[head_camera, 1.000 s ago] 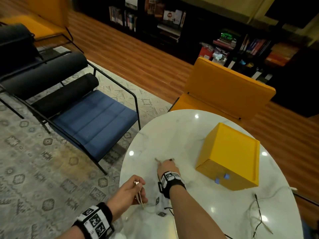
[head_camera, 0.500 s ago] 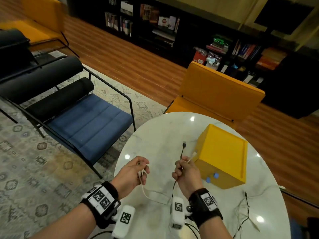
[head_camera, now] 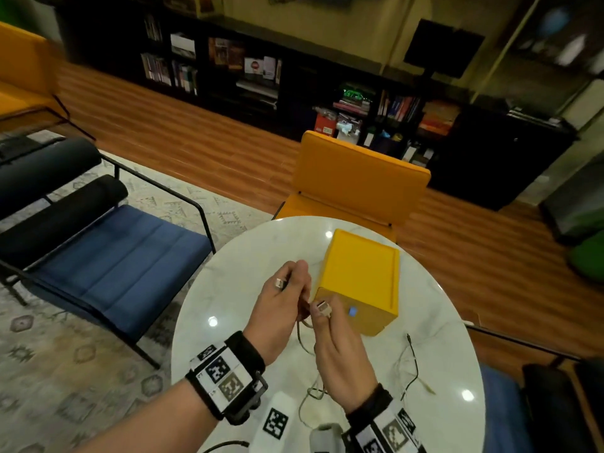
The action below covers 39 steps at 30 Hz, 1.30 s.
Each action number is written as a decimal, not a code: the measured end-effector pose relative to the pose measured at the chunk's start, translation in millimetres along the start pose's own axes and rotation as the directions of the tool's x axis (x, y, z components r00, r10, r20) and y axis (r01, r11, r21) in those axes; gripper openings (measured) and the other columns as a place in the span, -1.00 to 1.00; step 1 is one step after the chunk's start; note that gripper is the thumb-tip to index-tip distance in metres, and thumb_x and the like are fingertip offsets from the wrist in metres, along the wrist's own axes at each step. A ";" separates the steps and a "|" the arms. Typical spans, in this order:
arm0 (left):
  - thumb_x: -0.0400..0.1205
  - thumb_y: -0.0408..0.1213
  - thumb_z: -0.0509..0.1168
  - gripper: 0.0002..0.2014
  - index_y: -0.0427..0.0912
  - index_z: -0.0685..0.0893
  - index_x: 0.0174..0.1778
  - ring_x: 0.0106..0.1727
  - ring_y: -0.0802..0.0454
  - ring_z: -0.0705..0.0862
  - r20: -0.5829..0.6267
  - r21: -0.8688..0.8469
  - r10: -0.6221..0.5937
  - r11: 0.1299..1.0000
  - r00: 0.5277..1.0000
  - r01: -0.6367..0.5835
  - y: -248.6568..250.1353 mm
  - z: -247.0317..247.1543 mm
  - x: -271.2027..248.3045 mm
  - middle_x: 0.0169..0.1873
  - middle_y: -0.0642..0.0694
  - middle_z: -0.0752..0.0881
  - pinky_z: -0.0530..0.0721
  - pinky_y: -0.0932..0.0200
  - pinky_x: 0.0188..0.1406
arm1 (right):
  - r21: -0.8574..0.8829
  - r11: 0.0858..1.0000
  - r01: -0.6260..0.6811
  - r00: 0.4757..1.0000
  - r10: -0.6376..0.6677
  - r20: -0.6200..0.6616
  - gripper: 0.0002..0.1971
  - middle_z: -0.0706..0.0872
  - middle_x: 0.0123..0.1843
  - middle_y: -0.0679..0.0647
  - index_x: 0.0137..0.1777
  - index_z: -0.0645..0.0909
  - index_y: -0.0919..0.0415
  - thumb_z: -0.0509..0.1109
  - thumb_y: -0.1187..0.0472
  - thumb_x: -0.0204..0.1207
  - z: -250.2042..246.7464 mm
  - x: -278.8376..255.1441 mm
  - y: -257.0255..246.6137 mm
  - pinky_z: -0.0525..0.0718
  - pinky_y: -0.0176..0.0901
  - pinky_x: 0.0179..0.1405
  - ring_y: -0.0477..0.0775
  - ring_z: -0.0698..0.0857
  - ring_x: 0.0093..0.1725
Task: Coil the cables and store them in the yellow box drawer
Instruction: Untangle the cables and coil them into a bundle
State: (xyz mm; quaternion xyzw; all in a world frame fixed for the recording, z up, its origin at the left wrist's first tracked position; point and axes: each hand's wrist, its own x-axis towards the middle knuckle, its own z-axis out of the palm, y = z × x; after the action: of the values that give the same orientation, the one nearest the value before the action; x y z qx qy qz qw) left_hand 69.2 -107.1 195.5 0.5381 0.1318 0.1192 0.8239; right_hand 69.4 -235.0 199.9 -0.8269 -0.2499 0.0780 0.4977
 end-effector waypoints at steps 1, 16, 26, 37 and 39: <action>0.76 0.02 0.16 -0.63 -0.13 0.47 -0.28 -0.46 0.05 0.38 -0.024 -0.020 -0.019 1.000 1.000 0.018 1.1 5.0 -1.3 -0.42 -0.10 0.42 0.43 0.12 -0.47 | -0.026 1.000 0.014 1.000 -0.013 0.028 -0.77 0.60 -0.32 0.02 0.00 0.49 -0.12 0.02 -0.03 0.79 -5.1 -5.9 1.3 0.57 0.16 -0.26 0.05 0.55 -0.36; 0.77 0.18 -0.03 -0.48 -0.19 0.61 0.01 -0.48 0.06 0.27 0.051 -0.093 -0.055 0.994 0.997 0.059 7.1 42.0 -30.9 -0.47 -0.05 0.29 0.42 0.13 -0.44 | -0.138 0.985 0.099 0.981 -0.120 -0.155 -0.62 0.53 0.02 -0.09 0.45 0.50 -0.12 -0.02 -0.08 0.79 -60.5 -15.0 -7.2 0.47 -0.43 -0.04 -0.19 0.54 0.03; 0.63 0.22 0.17 -0.51 -0.21 0.56 0.04 -0.39 0.13 0.51 0.051 0.153 0.064 0.986 0.997 -0.071 5.7 47.3 -41.5 -0.35 -0.07 0.53 0.59 0.24 -0.37 | -0.274 0.949 0.155 0.960 -0.210 -0.186 -0.71 0.54 0.00 -0.05 0.36 0.58 0.05 0.24 0.25 0.68 -32.0 -17.9 -6.4 0.64 -0.07 -0.16 -0.09 0.57 -0.11; 0.64 0.13 0.17 -0.57 -0.22 0.57 -0.20 -0.54 0.15 0.38 0.044 0.158 0.129 0.978 0.991 -0.135 20.7 53.7 -50.7 -0.47 -0.03 0.51 0.38 0.26 -0.56 | 0.044 0.989 0.143 0.989 -0.140 -0.056 -0.52 0.39 0.03 0.01 0.11 0.12 -0.07 0.37 0.17 0.36 -35.3 -27.5 -4.5 0.54 -0.21 -0.18 0.00 0.51 -0.04; 0.64 0.18 0.15 -0.54 -0.19 0.55 -0.25 -0.50 0.12 0.42 0.002 0.149 0.121 0.982 0.993 -0.120 24.2 55.0 -49.9 -0.50 -0.05 0.48 0.47 0.26 -0.52 | 0.076 0.988 0.134 0.991 -0.135 0.013 -0.45 0.45 0.20 0.04 0.18 0.15 -0.11 0.45 0.17 0.39 -34.0 -25.7 -0.4 0.69 -0.11 0.10 -0.03 0.57 0.21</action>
State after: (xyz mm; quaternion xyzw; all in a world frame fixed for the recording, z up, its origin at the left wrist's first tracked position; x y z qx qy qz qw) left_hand 40.2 -161.5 243.3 0.6046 0.1106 0.1606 0.7723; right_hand 59.9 -274.1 214.0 -0.7881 -0.3066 0.0612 0.5303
